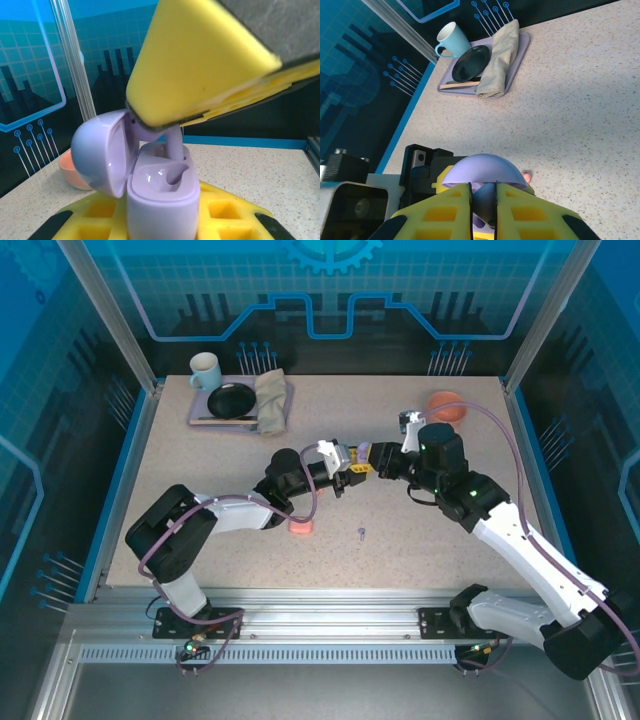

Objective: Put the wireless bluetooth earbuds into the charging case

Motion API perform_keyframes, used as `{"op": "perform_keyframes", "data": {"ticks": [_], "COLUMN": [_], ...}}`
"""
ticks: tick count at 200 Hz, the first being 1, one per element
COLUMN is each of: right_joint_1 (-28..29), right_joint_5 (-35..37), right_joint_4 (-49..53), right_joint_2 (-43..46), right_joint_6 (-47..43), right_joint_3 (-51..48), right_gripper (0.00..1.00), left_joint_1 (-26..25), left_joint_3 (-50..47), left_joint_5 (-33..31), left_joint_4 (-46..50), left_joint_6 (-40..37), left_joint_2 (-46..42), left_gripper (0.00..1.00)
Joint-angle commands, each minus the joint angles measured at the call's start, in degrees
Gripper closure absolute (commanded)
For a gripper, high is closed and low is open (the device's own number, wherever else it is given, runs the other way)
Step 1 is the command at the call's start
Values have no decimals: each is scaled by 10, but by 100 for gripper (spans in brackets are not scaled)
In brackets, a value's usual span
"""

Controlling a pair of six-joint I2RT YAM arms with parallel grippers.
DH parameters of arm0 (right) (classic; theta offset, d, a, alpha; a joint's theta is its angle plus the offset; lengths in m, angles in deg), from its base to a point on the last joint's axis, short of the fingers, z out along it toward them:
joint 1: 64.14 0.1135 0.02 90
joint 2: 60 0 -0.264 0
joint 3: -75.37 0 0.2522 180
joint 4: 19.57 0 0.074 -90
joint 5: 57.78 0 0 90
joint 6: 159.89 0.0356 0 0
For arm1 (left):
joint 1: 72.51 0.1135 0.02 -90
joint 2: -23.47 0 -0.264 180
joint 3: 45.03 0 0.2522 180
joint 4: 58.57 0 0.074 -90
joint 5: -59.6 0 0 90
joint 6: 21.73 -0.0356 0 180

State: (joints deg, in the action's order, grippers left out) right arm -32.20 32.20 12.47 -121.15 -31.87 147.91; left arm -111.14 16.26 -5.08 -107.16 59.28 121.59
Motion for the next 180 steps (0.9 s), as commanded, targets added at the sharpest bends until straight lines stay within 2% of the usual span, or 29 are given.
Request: {"op": "perform_keyframes", "data": {"ticks": [1, 52, 83, 128, 163, 180], "right_joint_1": [18, 44, 46, 45, 37, 24], "right_joint_5": [40, 107, 127, 138, 124, 93], "right_joint_4": [14, 54, 70, 88, 83, 65], "right_joint_2": [-3, -12, -12, -7, 5, 31], "right_joint_6": [-23, -7, 5, 12, 28, 44], "right_joint_3": [-4, 7, 13, 29, 34, 32], "right_gripper": [84, 82, 67, 59, 48, 41], "left_joint_1": [1, 1, 1, 1, 1, 2], "left_joint_3": [17, 14, 12, 6, 2, -3], "left_joint_5": [-2, -5, -6, -9, -14, -22], "left_joint_4": [-22, -32, -33, -35, -34, -40], "left_joint_6": [5, 13, 14, 15, 14, 13], "left_joint_2": [-6, 0, 0, -1, -4, -3], "left_gripper": [100, 100, 100, 100, 100, 100]}}
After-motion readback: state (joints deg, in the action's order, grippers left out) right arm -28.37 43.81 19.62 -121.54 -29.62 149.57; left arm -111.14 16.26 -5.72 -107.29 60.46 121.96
